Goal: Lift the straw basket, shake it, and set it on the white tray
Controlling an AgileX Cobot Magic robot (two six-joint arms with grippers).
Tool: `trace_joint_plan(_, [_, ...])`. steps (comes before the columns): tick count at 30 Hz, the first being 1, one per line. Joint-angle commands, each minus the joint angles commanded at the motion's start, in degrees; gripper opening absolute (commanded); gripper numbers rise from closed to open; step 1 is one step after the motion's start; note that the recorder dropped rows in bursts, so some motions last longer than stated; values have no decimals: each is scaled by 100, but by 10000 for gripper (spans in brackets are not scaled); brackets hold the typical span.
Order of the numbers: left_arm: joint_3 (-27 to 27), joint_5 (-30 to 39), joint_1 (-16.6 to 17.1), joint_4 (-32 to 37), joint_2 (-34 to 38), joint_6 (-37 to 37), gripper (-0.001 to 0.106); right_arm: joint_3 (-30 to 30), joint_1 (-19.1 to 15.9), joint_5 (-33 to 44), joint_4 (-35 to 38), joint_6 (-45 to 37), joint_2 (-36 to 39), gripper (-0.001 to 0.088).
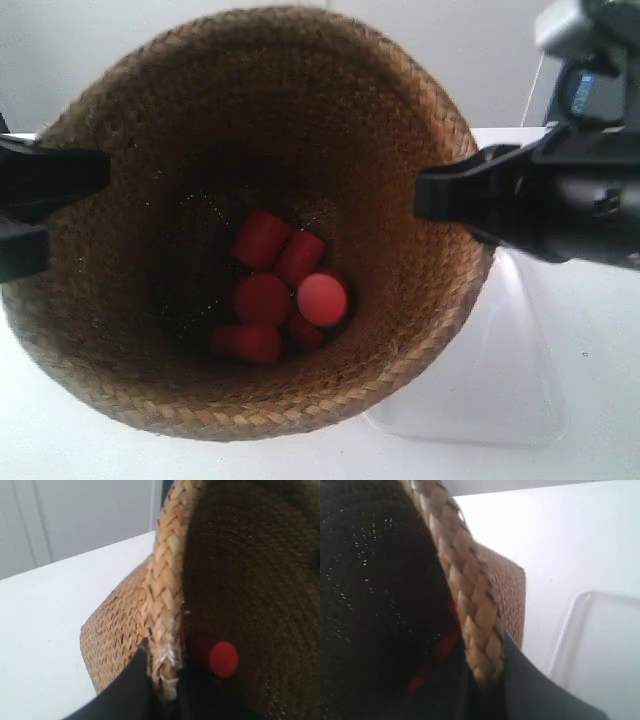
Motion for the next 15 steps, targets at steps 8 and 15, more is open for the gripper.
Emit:
trace_joint_plan(8, [349, -281, -5, 2, 425, -2, 0, 274, -331, 22, 0, 149, 789, 0])
trace_joint_plan(15, [648, -859, -13, -345, 483, 88, 0, 862, -204, -977, -191, 101, 444, 0])
